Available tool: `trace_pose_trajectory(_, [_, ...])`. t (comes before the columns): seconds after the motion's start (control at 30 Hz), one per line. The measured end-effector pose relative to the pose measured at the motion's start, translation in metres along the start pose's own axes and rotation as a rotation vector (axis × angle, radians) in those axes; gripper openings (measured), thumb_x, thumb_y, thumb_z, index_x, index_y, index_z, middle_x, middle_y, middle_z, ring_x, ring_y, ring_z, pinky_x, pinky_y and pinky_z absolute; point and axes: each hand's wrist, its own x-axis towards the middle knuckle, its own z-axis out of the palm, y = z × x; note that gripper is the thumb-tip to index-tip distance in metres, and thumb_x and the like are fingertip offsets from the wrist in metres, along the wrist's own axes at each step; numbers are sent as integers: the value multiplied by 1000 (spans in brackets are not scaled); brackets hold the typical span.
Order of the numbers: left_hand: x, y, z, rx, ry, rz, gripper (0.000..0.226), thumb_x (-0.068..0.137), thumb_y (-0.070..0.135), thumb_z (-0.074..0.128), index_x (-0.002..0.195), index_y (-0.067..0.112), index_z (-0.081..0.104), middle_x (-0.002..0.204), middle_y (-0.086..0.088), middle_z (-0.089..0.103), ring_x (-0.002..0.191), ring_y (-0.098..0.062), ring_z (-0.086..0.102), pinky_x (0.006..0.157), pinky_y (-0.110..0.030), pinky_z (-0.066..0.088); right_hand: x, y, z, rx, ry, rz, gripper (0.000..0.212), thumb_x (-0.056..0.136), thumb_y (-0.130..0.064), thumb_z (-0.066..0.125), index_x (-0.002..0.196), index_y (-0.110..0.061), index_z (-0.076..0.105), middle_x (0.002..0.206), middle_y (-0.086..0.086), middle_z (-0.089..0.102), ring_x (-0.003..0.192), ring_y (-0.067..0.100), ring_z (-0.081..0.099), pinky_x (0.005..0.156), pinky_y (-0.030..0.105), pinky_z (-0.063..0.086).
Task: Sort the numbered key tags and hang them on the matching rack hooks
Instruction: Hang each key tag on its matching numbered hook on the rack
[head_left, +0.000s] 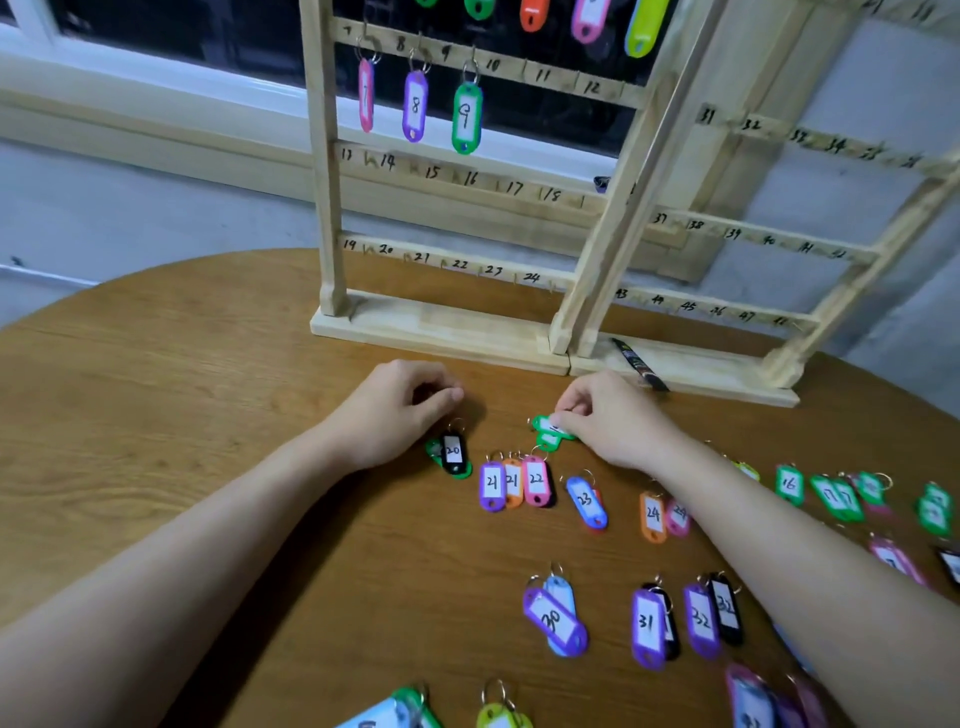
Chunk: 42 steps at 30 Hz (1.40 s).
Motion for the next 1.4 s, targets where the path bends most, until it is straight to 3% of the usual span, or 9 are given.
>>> trace_pose_trajectory(0.13, [7,5,-2,5,-14,2,12,99,31,61,98,26,73,90,16,70,83,4,61,73,-15,43,4,1,1,26,-23,-15,10,92,-29,74,89,-19,75,83,-5,68,76,6,58,64,23,45])
trace_pose_trajectory(0.3, [25,22,8,114,-210,-33,18,95,38,67,107,26,74,105,12,71,97,-5,62,88,-24,48,5,0,0,73,-27,-41,12,91,-32,74,89,-21,76,84,-6,68,78,5,58,60,21,40])
trace_pose_trajectory(0.5, [46,37,25,95,-282,-10,7,89,34,75,93,29,75,89,13,71,82,-1,62,72,-16,44,6,-2,-7,158,31,-93,17,91,-33,75,76,-25,71,58,-8,60,51,8,52,42,13,35])
trace_pose_trajectory(0.57, [48,37,28,91,-248,-10,6,91,30,73,92,26,77,87,11,72,80,-2,62,71,-17,46,7,-1,-7,216,50,-100,17,91,-32,75,76,-23,73,57,-8,61,49,10,54,41,14,36])
trace_pose_trajectory(0.7, [47,36,24,13,-147,-13,15,93,23,71,79,29,72,72,14,67,64,4,55,63,-15,39,9,-2,-11,309,102,-109,14,88,-31,78,76,-24,76,73,-12,68,68,0,59,60,17,39])
trace_pose_trajectory(0.83, [45,44,4,-20,-84,-27,16,96,27,68,82,24,73,73,2,69,62,-2,51,59,-20,41,7,-5,-18,487,198,-75,17,89,-28,77,75,-19,74,62,-4,68,50,-3,54,54,15,37])
trace_pose_trajectory(0.9, [46,52,-11,13,-46,2,15,96,27,67,85,20,74,73,7,68,62,1,54,59,-18,40,6,-9,-24,554,249,-74,17,91,-27,75,80,-15,74,62,4,70,46,0,53,54,18,39])
trace_pose_trajectory(1.07, [53,82,-57,105,56,90,12,94,25,69,83,23,73,68,14,63,60,7,54,56,-9,39,4,-28,-48,628,314,-117,18,93,-24,74,83,-9,70,59,8,69,43,9,59,47,20,49])
trace_pose_trajectory(1.4, [92,154,-142,341,368,242,11,95,25,68,97,21,79,77,15,68,60,9,55,54,-6,38,12,-77,-107,672,298,-228,26,99,-22,65,88,1,62,61,12,63,43,19,61,41,31,54])
